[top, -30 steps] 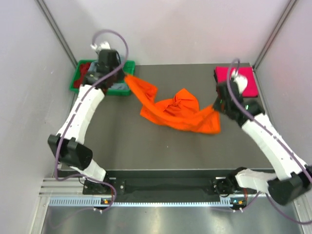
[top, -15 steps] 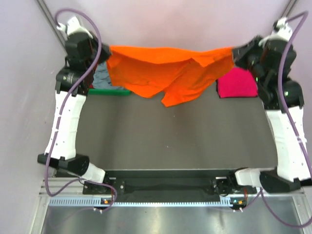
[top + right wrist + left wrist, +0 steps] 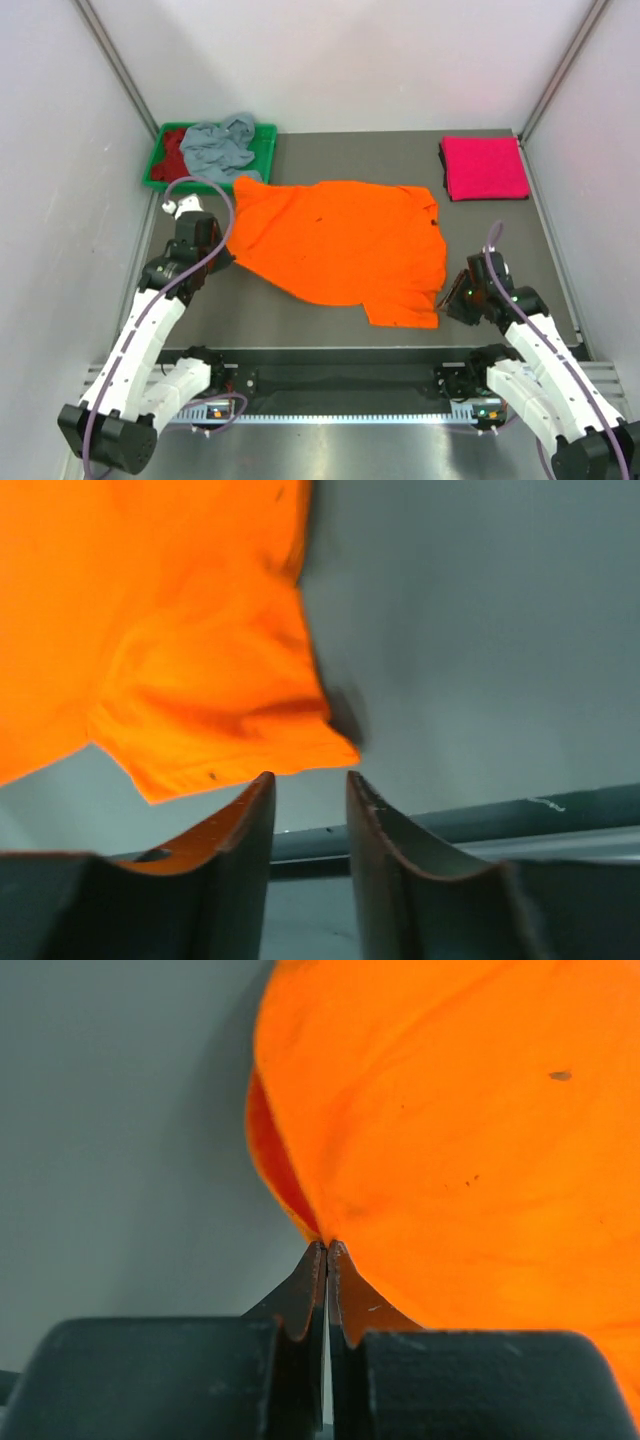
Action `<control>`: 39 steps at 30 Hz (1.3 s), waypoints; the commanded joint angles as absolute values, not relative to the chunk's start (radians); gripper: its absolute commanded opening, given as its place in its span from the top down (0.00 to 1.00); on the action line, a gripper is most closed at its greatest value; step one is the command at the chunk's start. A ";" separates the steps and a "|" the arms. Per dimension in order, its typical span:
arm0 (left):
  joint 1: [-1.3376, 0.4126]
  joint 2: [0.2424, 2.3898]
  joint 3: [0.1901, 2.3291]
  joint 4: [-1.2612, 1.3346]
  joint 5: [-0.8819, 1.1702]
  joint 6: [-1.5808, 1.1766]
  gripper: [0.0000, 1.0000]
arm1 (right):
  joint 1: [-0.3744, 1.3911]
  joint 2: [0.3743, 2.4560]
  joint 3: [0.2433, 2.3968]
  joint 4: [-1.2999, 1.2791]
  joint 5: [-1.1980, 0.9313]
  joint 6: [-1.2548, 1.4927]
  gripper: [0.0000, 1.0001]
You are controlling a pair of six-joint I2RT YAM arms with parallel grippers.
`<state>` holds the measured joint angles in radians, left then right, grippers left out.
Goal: Fold and stack the t-shirts
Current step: Flatten the tshirt out
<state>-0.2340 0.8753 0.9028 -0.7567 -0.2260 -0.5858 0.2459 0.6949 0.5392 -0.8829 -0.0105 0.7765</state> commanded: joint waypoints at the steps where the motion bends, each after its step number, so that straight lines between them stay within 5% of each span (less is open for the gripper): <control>1: -0.230 0.926 0.884 -0.686 -0.261 -0.586 1.00 | 0.239 0.683 0.535 -0.851 -0.032 0.828 0.64; 6: -0.230 0.972 0.911 -0.680 -0.279 -0.568 1.00 | 0.239 0.647 0.520 -0.870 -0.029 0.857 0.57; 15: -0.230 0.989 0.884 -0.637 -0.235 -0.577 1.00 | 0.248 0.661 0.394 -0.798 -0.060 0.887 0.67; 28: -0.229 1.028 0.854 -0.589 -0.248 -0.554 1.00 | 0.272 0.631 0.259 -0.604 -0.163 0.808 0.64; 35: -0.229 1.042 0.871 -0.586 -0.249 -0.561 1.00 | 0.273 0.589 0.253 -0.657 -0.135 0.793 0.68; 39: -0.229 1.052 0.877 -0.589 -0.239 -0.563 1.00 | 0.273 0.591 0.255 -0.663 -0.127 0.798 0.83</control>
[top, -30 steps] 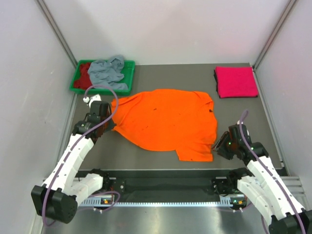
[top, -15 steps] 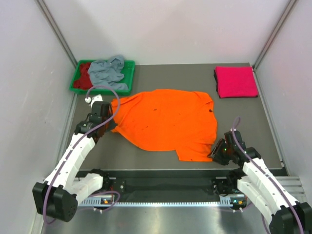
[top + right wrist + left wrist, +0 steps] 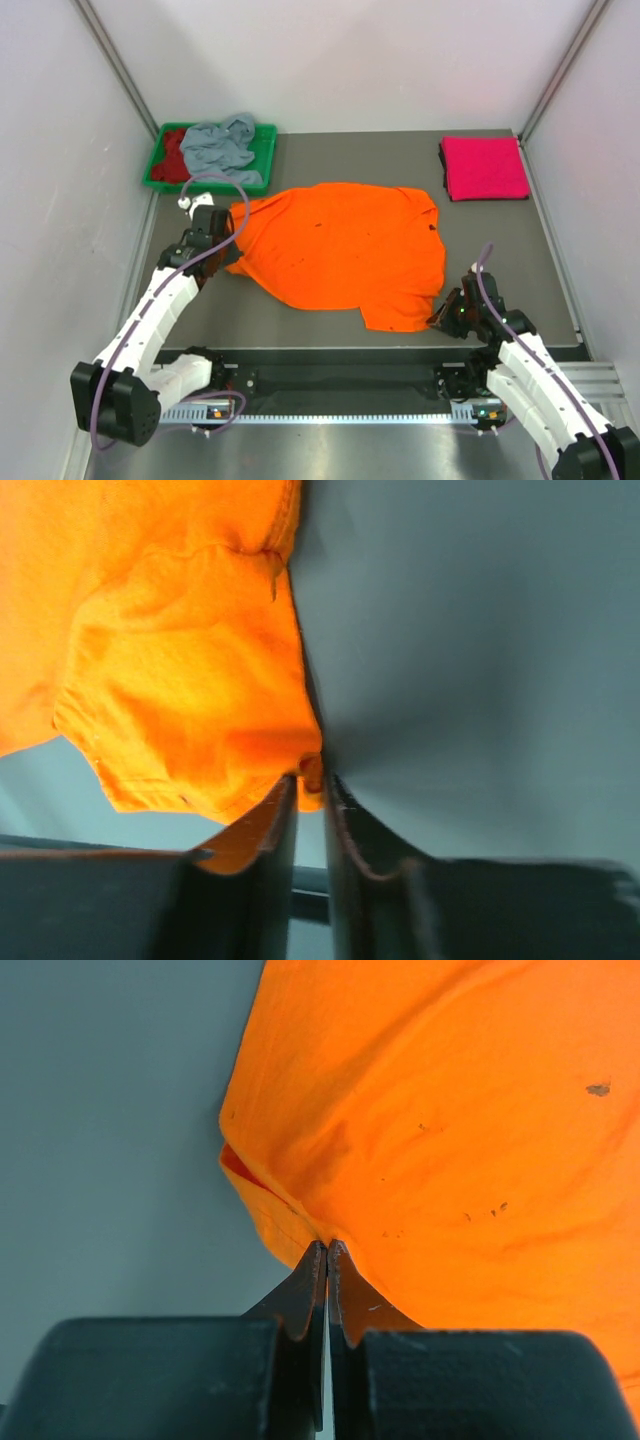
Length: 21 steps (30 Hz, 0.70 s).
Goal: Fold and stack the t-shirts
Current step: Flatten the tshirt out
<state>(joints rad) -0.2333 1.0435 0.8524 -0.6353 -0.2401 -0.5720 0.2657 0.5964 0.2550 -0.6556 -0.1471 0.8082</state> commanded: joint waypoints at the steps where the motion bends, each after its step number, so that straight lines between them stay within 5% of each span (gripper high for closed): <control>1: -0.229 1.054 0.877 -0.589 -0.238 -0.566 1.00 | 0.273 0.597 0.256 -0.663 -0.127 0.801 0.86; 6: -0.229 1.054 0.880 -0.592 -0.238 -0.565 1.00 | 0.275 0.601 0.262 -0.666 -0.123 0.808 1.00; 16: -0.229 1.066 0.903 -0.583 -0.192 -0.536 1.00 | 0.273 0.541 0.402 -0.735 -0.085 0.815 1.00; 21: -0.229 1.091 1.154 -0.630 -0.146 -0.548 1.00 | 0.273 0.613 0.702 -0.750 -0.037 0.773 1.00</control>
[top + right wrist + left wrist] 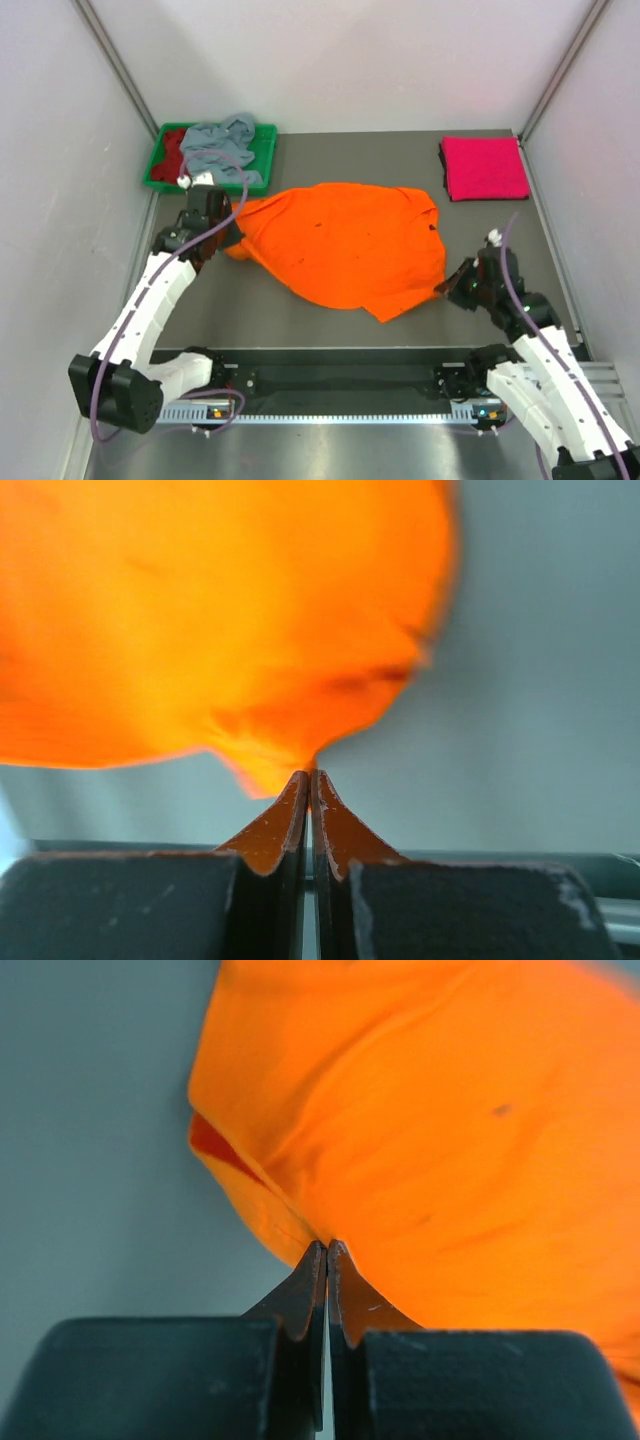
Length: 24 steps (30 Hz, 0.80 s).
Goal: Fold and stack the t-shirts
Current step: Flatten the tshirt out
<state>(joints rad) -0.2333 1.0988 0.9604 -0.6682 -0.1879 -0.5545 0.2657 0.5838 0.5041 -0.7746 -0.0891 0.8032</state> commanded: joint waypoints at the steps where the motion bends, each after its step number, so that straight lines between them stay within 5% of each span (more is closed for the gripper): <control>1: -0.229 1.092 1.204 -0.641 -0.128 -0.563 1.00 | 0.273 0.662 0.842 -0.765 -0.008 0.746 1.00; 7: -0.230 1.089 1.636 -0.712 -0.080 -0.646 1.00 | 0.273 0.794 1.445 -0.946 0.072 0.652 1.00; 11: -0.229 0.982 1.672 -0.677 -0.014 -0.730 1.00 | 0.272 0.787 1.703 -1.021 0.069 0.649 1.00; 24: -0.229 0.746 1.735 -0.773 0.152 -0.835 1.00 | 0.272 0.595 1.839 -1.092 0.069 0.765 1.00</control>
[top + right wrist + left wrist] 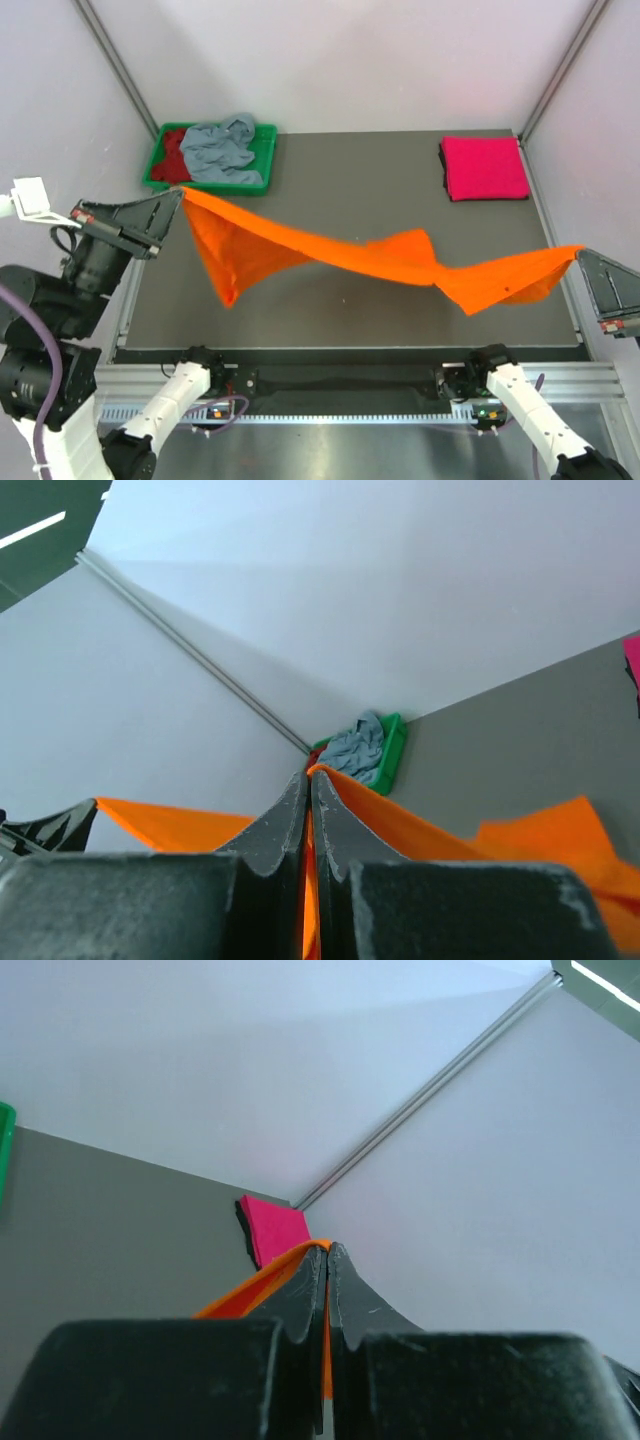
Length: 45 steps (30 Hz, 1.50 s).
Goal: Fold and stack the t-shirts
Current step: Flatten the tshirt out
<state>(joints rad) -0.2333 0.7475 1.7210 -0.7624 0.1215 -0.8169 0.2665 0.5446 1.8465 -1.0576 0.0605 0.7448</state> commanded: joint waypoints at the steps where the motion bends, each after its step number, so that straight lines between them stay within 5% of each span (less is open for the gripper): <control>1: -0.229 0.752 1.730 -0.781 0.144 -0.825 1.00 | 0.272 0.607 1.830 -1.086 0.058 0.758 1.00; 13: -0.229 1.125 1.508 -0.599 -0.092 -0.614 1.00 | 0.273 1.050 1.644 -0.645 0.081 0.621 1.00; 16: -0.227 1.312 1.621 -0.514 -0.171 -0.566 1.00 | 0.270 1.253 1.815 -0.584 0.161 0.556 1.00; 21: -0.207 1.629 2.161 -0.537 -0.207 -0.525 1.00 | 0.247 1.552 2.187 -0.554 0.192 0.450 1.00; 27: -0.178 1.741 2.387 -0.456 -0.138 -0.586 1.00 | 0.199 1.591 2.471 -0.508 0.193 0.449 1.00; 31: -0.178 1.587 2.200 -0.376 -0.092 -0.545 1.00 | 0.175 1.439 2.239 -0.466 0.189 0.424 1.00; 37: -0.178 1.282 1.618 -0.318 -0.141 -0.515 1.00 | 0.173 1.175 1.732 -0.469 0.154 0.416 1.00; 45: -0.178 0.995 1.139 -0.512 -0.228 -0.572 1.00 | 0.173 0.804 1.075 -0.653 0.108 0.576 1.00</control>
